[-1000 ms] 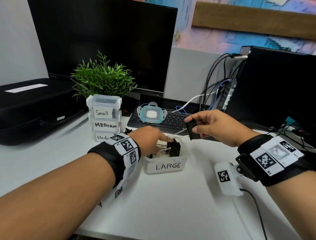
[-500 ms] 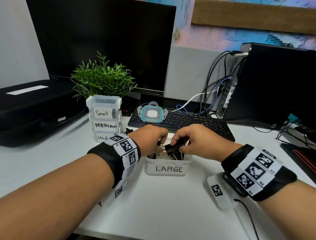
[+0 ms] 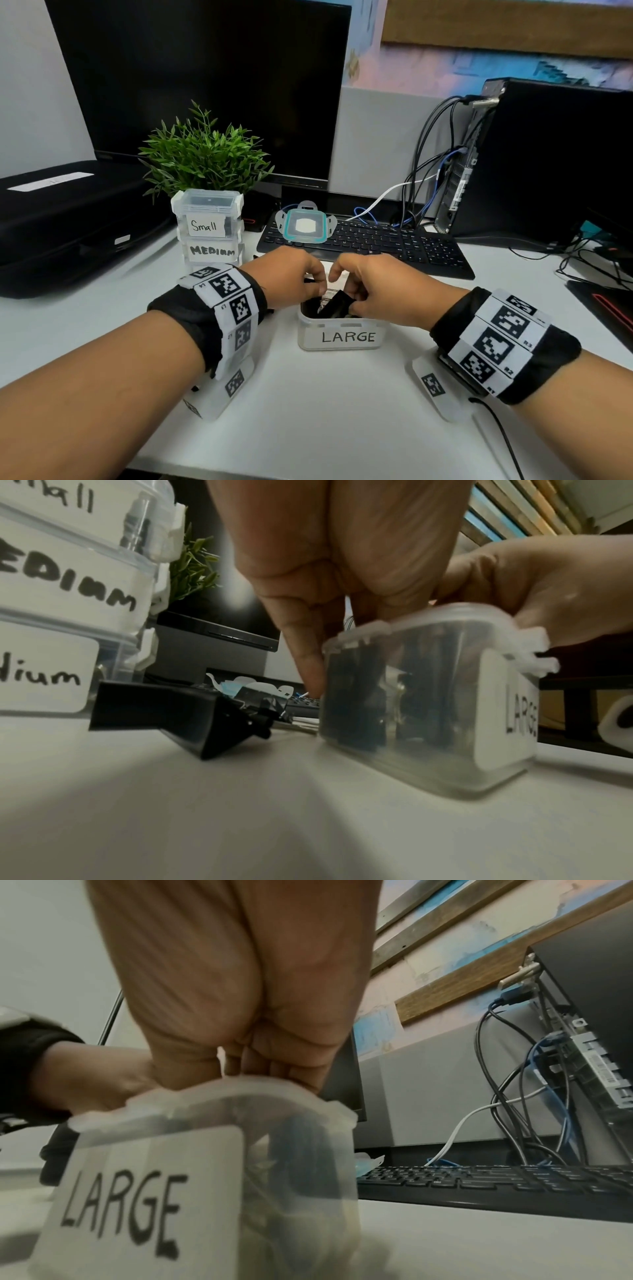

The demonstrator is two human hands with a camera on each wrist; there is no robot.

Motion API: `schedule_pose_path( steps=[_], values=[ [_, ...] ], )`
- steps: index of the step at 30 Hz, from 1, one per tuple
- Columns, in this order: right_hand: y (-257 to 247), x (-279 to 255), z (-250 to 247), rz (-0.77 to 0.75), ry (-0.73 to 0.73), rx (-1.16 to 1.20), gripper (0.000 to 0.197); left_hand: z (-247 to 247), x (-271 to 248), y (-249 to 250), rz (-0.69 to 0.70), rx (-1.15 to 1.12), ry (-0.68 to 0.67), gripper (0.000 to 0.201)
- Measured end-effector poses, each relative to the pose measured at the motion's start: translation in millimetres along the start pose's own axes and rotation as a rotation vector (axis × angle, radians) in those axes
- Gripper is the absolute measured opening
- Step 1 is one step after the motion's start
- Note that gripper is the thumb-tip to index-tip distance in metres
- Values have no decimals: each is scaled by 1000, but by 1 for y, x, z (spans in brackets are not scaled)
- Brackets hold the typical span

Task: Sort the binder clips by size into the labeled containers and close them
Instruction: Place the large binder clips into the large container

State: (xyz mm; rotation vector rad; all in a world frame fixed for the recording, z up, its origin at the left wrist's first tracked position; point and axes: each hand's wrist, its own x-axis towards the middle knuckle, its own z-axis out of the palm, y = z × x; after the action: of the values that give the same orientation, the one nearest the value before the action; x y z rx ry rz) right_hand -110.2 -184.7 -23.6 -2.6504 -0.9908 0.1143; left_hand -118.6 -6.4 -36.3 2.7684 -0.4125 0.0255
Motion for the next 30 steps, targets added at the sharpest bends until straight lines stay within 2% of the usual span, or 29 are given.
schedule_pose_path(
  steps=[6, 9, 12, 13, 15, 18, 21, 24, 30],
  values=[
    [-5, 9, 7, 21, -6, 36, 36, -2, -1, 4, 43, -34, -38, 15],
    [-9, 12, 11, 21, 23, 74, 39, -1, 0, 3, -4, -205, -48, 24],
    [-10, 12, 13, 19, 51, 60, 38, 7, -3, -1, -84, -478, -71, 16],
    [-9, 12, 14, 19, 60, 58, 37, 9, -3, -2, -103, -534, -79, 19],
    [-9, 13, 16, 16, 78, 55, 39, 3, -2, 1, -93, -464, -110, 18],
    [-11, 13, 18, 12, 97, 64, 42, -12, 3, 9, -41, -187, -159, 23],
    [-12, 13, 18, 24, 109, 88, 42, -23, 4, 17, -16, 46, -227, 18],
    [-12, 13, 17, 61, 115, 101, 42, -30, 2, 18, -28, 82, -293, 21],
    [-2, 10, 11, 76, 121, 126, 35, -20, 5, 18, -18, 236, -258, 42]
  ],
)
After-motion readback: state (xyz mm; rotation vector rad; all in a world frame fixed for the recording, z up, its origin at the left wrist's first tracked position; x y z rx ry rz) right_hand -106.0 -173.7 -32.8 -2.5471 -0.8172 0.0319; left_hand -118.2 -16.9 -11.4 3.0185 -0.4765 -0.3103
